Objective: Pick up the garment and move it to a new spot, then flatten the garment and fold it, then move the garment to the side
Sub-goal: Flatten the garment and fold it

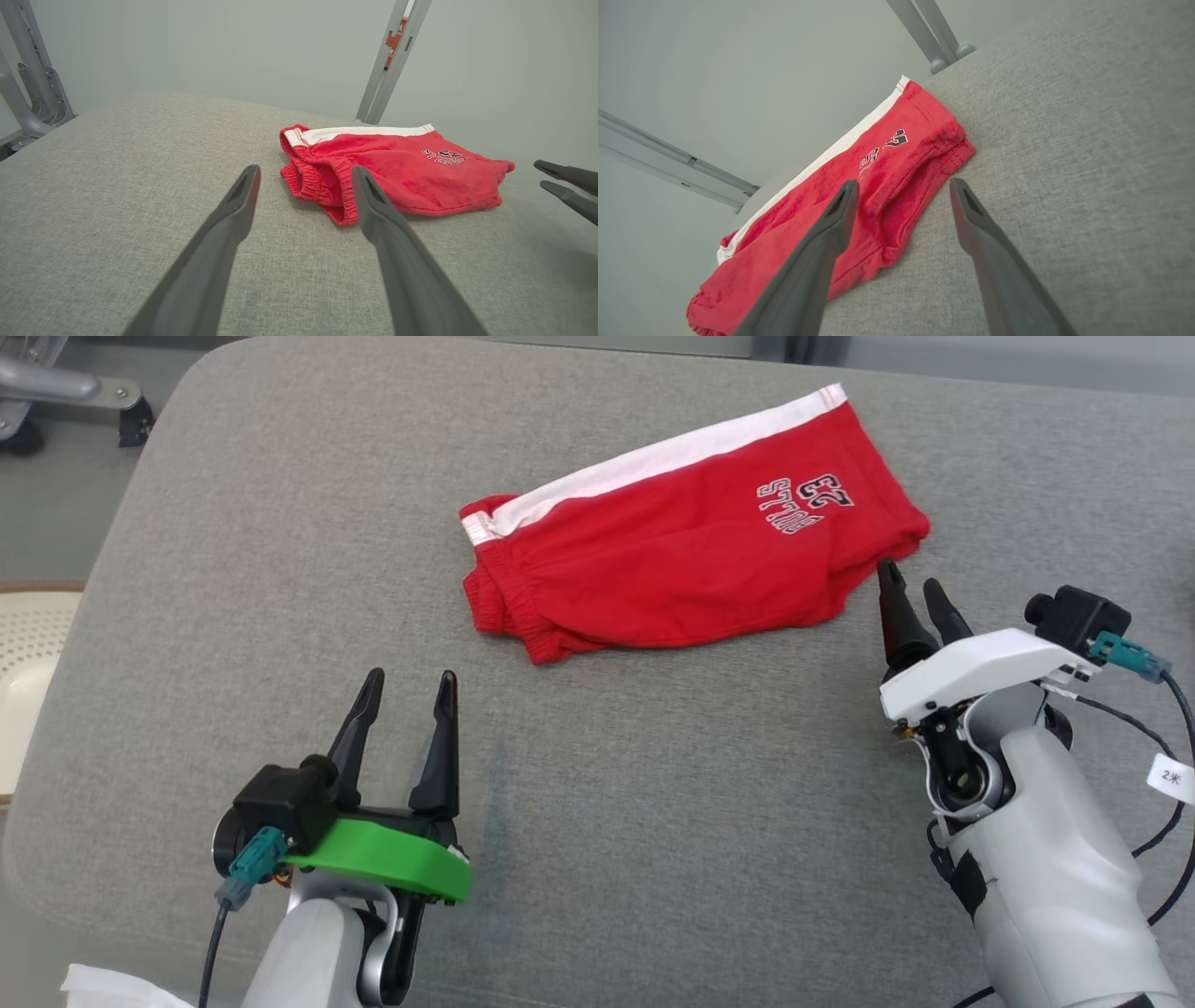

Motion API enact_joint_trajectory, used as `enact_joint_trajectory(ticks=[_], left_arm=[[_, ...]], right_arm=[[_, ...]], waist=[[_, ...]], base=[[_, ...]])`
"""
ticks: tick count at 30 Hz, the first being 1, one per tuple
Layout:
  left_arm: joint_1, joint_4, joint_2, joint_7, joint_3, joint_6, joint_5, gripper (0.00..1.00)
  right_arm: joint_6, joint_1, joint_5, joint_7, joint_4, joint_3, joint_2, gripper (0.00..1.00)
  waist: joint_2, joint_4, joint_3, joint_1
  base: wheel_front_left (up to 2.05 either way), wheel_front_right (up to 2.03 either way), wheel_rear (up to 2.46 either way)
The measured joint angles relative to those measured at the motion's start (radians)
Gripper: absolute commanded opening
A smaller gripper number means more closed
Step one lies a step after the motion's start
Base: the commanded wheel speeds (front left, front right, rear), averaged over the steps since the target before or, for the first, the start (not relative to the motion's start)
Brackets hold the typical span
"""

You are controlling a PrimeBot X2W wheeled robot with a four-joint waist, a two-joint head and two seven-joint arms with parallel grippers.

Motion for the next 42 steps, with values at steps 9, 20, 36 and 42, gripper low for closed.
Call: enact_joint_trajectory(ticks=[9,20,36,42], left_arm=[[-0.02,0.005,0.0,0.0,-0.039,0.018,-0.027,1.0],[-0.02,0.0,0.0,0.0,-0.072,0.027,-0.066,1.0],[-0.039,-0.004,0.0,0.0,-0.092,0.034,-0.081,1.0],[-0.044,0.006,0.0,0.0,-0.088,0.033,-0.063,1.0]], right_arm=[[-0.002,-0.129,0.089,0.071,0.174,-0.104,-0.004,1.0],[-0.005,-0.24,0.111,0.121,0.316,-0.182,-0.027,1.0],[-0.002,-0.335,0.093,0.065,0.399,-0.213,-0.042,0.0],[0.0,-0.333,0.078,0.03,0.403,-0.184,-0.03,0.0]], waist=[[0.0,0.088,0.04,0.0],[0.0,0.159,0.066,0.0],[0.0,0.186,0.098,0.0],[0.0,0.166,0.089,0.0]], base=[[0.0,0.0,0.0],[0.0,0.0,0.0],[0.0,0.0,0.0],[0.0,0.0,0.0]])
